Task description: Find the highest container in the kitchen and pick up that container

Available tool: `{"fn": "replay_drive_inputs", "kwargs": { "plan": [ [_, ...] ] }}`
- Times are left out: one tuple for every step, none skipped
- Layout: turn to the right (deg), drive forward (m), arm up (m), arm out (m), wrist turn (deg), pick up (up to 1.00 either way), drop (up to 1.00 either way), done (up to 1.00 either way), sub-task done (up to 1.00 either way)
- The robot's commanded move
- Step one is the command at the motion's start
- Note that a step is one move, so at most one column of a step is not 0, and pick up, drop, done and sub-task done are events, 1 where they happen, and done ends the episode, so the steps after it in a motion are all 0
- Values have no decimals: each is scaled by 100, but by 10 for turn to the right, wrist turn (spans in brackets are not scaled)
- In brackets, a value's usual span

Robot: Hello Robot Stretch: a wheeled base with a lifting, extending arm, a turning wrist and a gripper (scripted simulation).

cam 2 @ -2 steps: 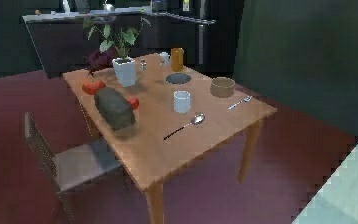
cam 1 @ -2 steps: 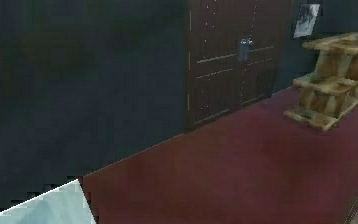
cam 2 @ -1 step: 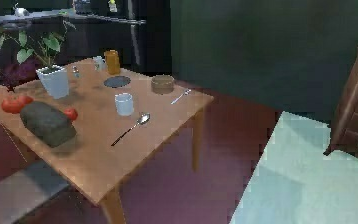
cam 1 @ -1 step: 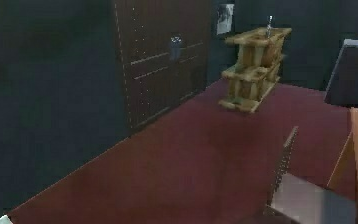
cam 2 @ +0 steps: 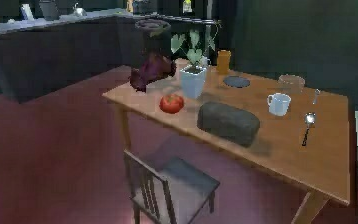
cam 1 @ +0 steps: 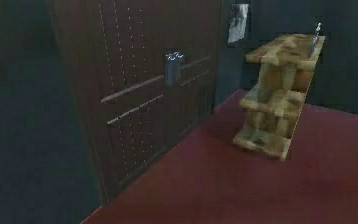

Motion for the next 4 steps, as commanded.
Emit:
{"fn": "replay_drive_inputs", "kwargs": {
  "plan": [
    [360, 0, 0, 0, 0, 0, 0, 0, 0],
    [0, 80, 0, 0, 0, 0, 0, 0, 0],
    [210, 0, 0, 0, 0, 0, 0, 0, 0],
    [30, 0, 0, 0, 0, 0, 0, 0, 0]
  ]
}}
